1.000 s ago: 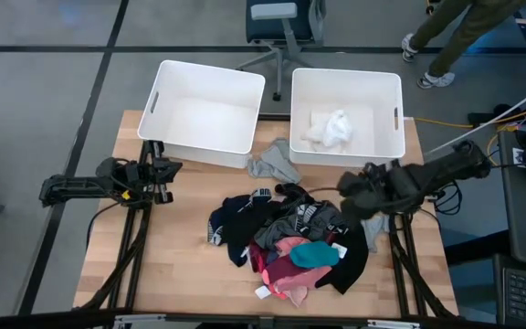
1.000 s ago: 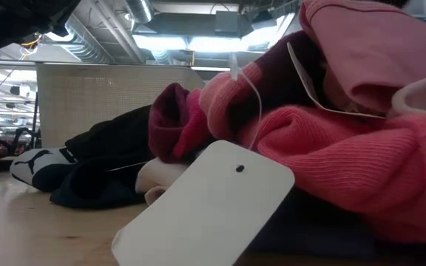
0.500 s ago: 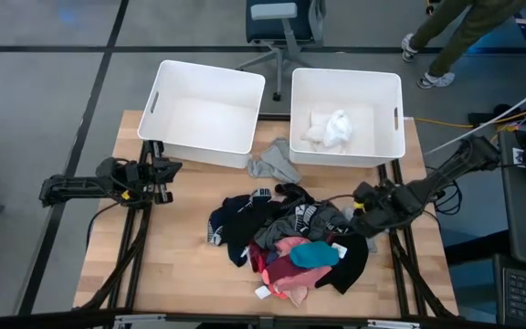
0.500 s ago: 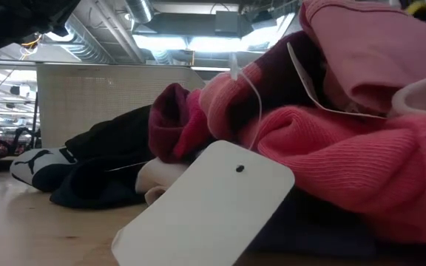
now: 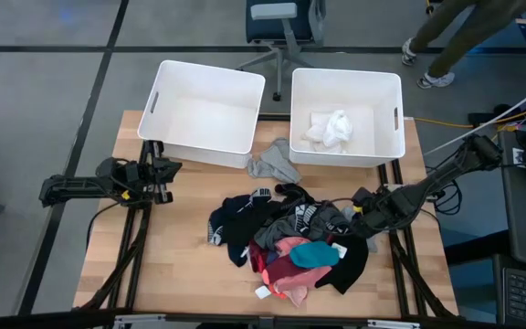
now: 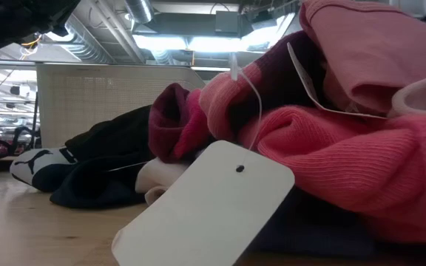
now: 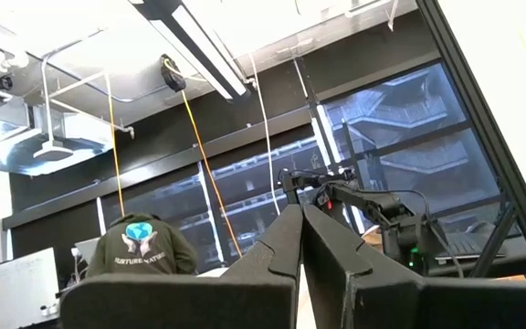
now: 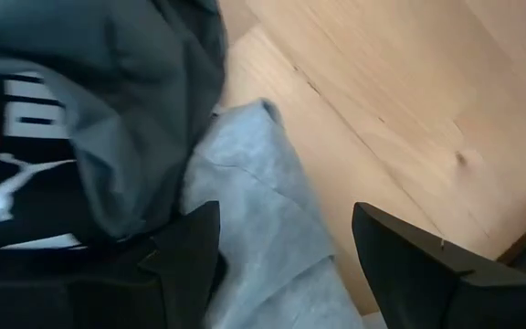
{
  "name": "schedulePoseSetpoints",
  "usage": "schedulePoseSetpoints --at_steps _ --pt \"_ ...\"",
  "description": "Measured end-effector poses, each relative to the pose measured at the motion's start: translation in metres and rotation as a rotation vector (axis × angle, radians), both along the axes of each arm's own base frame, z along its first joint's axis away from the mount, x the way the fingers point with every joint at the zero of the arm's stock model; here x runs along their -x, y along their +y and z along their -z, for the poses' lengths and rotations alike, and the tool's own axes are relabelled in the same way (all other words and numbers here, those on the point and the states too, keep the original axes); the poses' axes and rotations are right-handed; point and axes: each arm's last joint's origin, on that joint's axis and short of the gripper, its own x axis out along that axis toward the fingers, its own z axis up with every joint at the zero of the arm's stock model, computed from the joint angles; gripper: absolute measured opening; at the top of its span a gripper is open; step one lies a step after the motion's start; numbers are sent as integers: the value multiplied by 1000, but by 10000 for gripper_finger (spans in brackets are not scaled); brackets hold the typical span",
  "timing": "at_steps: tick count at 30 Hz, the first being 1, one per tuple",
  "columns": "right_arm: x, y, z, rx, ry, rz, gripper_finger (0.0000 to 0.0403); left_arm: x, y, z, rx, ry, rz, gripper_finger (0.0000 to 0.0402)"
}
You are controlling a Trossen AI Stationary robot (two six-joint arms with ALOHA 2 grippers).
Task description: Sort clothes
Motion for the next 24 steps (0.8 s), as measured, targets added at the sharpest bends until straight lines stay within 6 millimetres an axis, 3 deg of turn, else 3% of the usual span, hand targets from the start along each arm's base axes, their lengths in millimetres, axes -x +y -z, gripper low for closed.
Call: schedulePoseSetpoints --at_steps 18,24 --pt "3 -1 37 -85 -46 2 248 0 0 0 0 0 0 4" --pt "6 -2 40 -86 -32 7 206 0 0 0 0 0 -1 4"
